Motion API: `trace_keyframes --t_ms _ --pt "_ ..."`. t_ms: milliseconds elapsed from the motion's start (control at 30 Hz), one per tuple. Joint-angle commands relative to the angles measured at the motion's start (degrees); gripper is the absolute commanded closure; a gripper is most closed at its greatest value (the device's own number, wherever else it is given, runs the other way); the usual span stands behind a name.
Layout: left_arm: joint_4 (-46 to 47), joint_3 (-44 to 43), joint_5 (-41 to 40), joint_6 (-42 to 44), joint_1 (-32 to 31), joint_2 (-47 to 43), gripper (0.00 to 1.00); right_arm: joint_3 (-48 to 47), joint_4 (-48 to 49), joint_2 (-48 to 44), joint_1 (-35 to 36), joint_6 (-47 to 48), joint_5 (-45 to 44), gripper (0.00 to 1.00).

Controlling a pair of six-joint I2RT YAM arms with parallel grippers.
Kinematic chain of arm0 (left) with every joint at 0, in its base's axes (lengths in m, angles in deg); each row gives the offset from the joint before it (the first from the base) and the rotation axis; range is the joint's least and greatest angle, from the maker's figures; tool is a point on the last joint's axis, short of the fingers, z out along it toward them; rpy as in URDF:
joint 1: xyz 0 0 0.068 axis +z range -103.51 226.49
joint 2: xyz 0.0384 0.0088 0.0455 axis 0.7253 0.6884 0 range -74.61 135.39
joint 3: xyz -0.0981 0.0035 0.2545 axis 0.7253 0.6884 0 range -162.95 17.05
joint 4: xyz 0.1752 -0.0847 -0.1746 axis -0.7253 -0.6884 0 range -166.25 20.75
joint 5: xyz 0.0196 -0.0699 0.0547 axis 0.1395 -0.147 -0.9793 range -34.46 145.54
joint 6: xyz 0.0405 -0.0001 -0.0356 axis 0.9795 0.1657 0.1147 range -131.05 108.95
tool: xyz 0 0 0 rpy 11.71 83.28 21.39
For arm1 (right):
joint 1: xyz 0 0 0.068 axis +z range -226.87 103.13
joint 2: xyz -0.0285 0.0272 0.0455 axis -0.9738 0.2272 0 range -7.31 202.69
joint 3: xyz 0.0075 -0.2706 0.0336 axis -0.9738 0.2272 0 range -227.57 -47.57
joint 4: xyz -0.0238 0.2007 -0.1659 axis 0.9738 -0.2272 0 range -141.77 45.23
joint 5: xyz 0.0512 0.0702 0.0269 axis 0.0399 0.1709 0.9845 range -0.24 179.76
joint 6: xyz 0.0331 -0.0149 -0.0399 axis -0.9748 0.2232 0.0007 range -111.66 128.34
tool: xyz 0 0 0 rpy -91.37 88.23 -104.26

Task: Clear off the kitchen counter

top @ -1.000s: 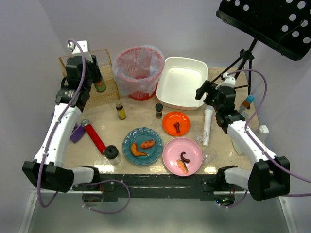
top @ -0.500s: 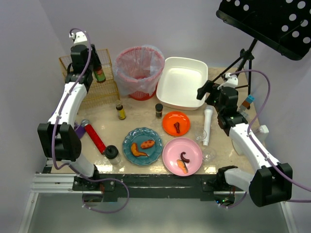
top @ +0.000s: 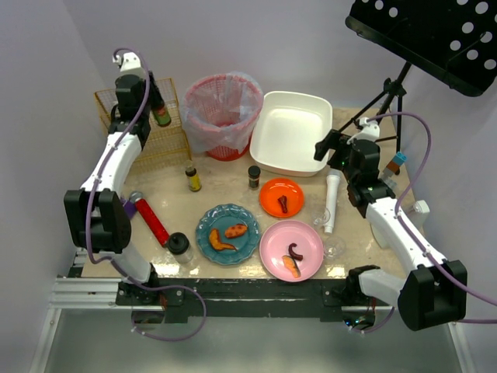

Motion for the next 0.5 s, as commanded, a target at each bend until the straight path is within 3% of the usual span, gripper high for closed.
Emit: trace_keyframes --t_ms 0,200,467 --pt "14.7 7.2 1.4 -0.6 0.0 -4.7 1.00 0.6 1.5 -0.2 -0.1 0.0 0.1 0.02" --pt "19.1 16.0 1.1 -1.0 0.0 -6.9 1.00 0.8 2.4 0.0 -0.1 0.0 1.0 0.02" --pt "18.3 18.4 2.3 -1.7 -0.1 -6.6 0.99 1.0 2.5 0.1 -0.1 -0.1 1.6 0.02"
